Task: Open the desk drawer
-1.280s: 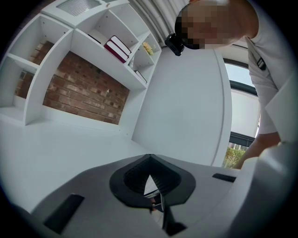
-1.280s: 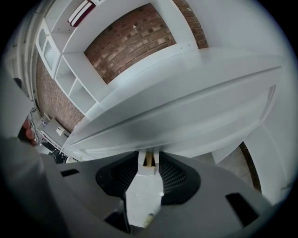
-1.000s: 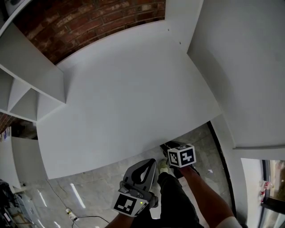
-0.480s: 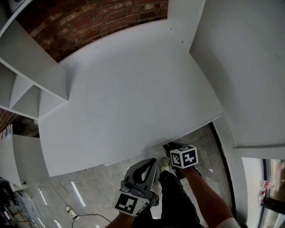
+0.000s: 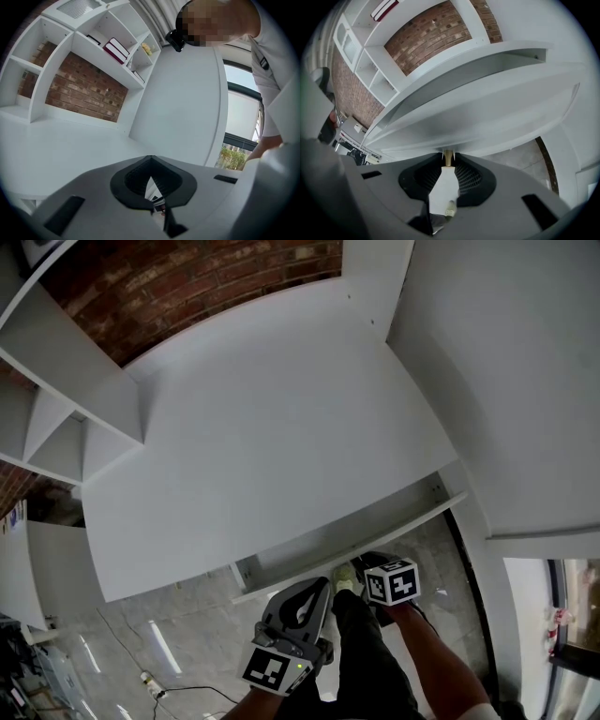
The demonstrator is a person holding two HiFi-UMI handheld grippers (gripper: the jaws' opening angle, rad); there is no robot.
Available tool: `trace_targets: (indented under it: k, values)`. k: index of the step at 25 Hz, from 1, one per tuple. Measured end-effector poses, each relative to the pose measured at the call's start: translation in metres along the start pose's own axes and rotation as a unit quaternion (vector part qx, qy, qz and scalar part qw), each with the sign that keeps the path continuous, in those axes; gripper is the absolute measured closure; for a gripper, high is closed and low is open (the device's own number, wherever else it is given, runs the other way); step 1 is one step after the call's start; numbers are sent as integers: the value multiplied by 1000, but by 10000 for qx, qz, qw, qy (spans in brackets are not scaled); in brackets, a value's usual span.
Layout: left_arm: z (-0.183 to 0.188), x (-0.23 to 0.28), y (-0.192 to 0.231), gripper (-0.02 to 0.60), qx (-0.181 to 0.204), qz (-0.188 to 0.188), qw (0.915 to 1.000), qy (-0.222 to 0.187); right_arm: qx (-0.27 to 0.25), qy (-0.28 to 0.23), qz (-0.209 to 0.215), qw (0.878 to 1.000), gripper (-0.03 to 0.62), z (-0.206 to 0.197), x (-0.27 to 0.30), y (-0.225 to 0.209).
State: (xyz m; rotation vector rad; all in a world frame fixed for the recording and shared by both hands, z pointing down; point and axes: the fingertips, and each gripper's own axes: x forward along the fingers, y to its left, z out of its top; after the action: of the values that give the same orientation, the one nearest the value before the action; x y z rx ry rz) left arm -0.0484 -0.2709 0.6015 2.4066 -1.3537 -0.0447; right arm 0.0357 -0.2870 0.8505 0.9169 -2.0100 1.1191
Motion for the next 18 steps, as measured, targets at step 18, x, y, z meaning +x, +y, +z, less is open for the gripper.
trace_targets:
  k: [18]
  values:
    - [-15,-52,-71,572,48,-406,9989,235,154,106,-198,9996,508,-116,-58,-5]
